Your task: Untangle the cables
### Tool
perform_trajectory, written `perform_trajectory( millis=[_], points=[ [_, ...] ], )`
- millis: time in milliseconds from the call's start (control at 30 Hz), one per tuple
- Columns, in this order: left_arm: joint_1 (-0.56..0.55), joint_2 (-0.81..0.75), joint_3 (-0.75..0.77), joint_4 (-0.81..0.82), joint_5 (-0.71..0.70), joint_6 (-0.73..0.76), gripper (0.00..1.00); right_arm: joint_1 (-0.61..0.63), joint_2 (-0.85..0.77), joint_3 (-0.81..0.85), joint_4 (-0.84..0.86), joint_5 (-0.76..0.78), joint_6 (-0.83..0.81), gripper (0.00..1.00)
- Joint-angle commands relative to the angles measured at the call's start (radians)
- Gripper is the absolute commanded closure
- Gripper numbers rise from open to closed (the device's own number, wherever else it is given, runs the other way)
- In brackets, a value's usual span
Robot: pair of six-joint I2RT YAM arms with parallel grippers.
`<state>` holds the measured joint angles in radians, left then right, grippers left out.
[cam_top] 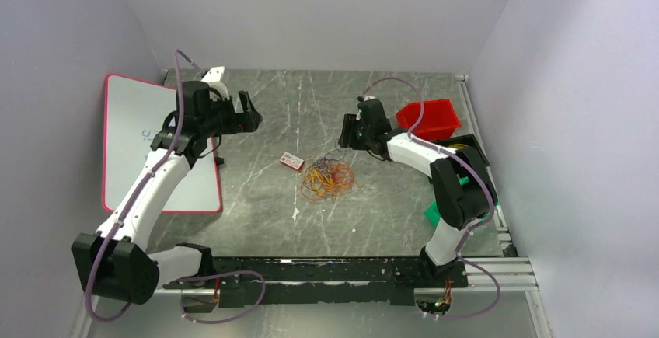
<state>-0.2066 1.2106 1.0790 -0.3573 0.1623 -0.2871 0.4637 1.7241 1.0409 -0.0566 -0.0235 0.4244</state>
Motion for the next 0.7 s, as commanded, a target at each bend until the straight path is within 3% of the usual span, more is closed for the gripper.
perform_trajectory(
  millis=[0, 333, 600, 667],
  points=[
    [-0.003, -0.061, -0.055, 0.033, 0.012, 0.011, 0.01, -0.008, 0.034, 0.038, 0.039, -0.044, 0.0, 0.43],
    [-0.004, -0.104, -0.117, 0.084, 0.057, -0.005, 0.01, -0.011, 0.109, 0.067, 0.025, -0.044, -0.01, 0.62],
    [-0.004, -0.108, -0.136, 0.129, 0.134, 0.007, 0.01, -0.011, 0.071, 0.041, 0.081, -0.125, -0.048, 0.96],
    [-0.004, -0.113, -0.14, 0.148, 0.146, -0.001, 0.01, -0.01, 0.028, 0.032, 0.084, -0.133, -0.065, 1.0]
  ],
)
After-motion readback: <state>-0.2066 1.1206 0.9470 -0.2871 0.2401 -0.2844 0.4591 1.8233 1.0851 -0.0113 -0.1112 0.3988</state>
